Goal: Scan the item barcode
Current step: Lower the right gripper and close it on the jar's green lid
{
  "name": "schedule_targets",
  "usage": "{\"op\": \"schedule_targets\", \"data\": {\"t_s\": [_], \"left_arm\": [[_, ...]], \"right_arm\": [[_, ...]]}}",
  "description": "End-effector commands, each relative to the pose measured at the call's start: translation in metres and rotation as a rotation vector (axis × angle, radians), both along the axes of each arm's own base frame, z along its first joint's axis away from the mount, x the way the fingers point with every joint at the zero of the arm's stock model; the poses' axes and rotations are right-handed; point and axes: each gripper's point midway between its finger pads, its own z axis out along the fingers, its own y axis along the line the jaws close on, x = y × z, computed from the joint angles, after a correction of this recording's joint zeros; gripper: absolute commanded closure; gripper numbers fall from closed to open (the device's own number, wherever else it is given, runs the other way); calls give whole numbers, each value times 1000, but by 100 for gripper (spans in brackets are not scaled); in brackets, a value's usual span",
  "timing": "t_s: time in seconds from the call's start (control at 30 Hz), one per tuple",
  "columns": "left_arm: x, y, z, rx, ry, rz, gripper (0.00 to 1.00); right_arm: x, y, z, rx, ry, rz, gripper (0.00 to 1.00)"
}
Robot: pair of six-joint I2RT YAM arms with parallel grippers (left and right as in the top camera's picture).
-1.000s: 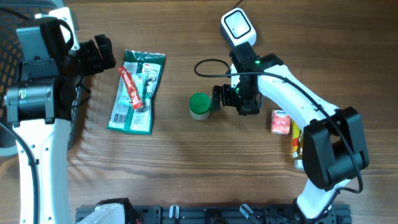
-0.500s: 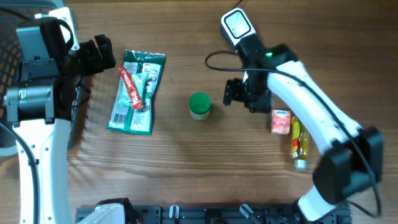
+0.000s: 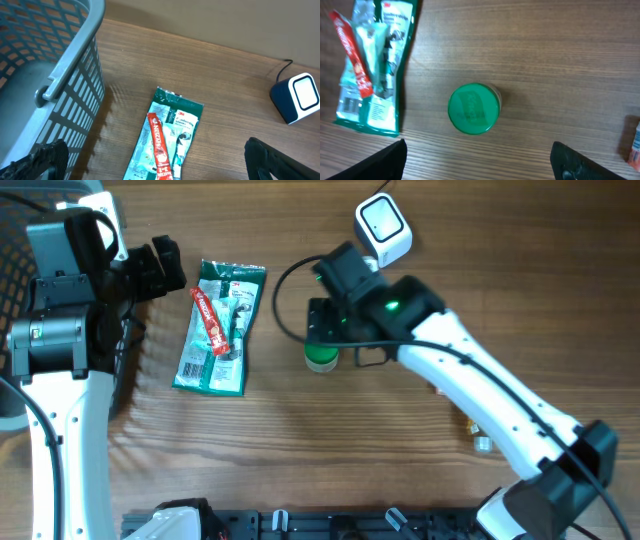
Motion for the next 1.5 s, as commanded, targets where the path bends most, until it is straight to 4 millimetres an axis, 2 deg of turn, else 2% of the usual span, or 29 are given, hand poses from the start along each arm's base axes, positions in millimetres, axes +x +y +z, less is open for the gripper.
{"op": "schedule_targets", "data": {"t_s": [0.0,0.17,0.23,0.3,0.37,0.4,0.53,0.83,1.0,1.1,1.3,1.47], "left_arm": [[1,2,3,11,-8,2,0],[1,2,3,10,-8,2,0],[1,2,3,11,-8,2,0],[1,2,3,11,-8,2,0],[1,2,3,11,-8,2,0],[1,2,3,11,-8,2,0],[1,2,3,11,-8,2,0],[1,2,3,10,-8,2,0],[1,2,3,11,-8,2,0],[1,2,3,10,-8,2,0],[1,2,3,11,-8,2,0],[1,2,3,11,-8,2,0]], "right_arm": [[14,5,-21,-90,-36,20,7],[18,8,-51,-235,-23,275,1],[21,11,-66,-311,-25,438,0],[22,21,-77,-293,-18,498,0],[13,43,-89,-212,7,650,0],[9,47,-95,-202,19,709,1],[7,45,-111,-244,37,804,0],[10,34,-122,-311,51,807,1],[7,23,-140,-318,76,796,2],[6,21,-148,-316,75,792,10],[6,21,-149,-295,89,718,28],[6,21,-148,-251,116,565,30]]}}
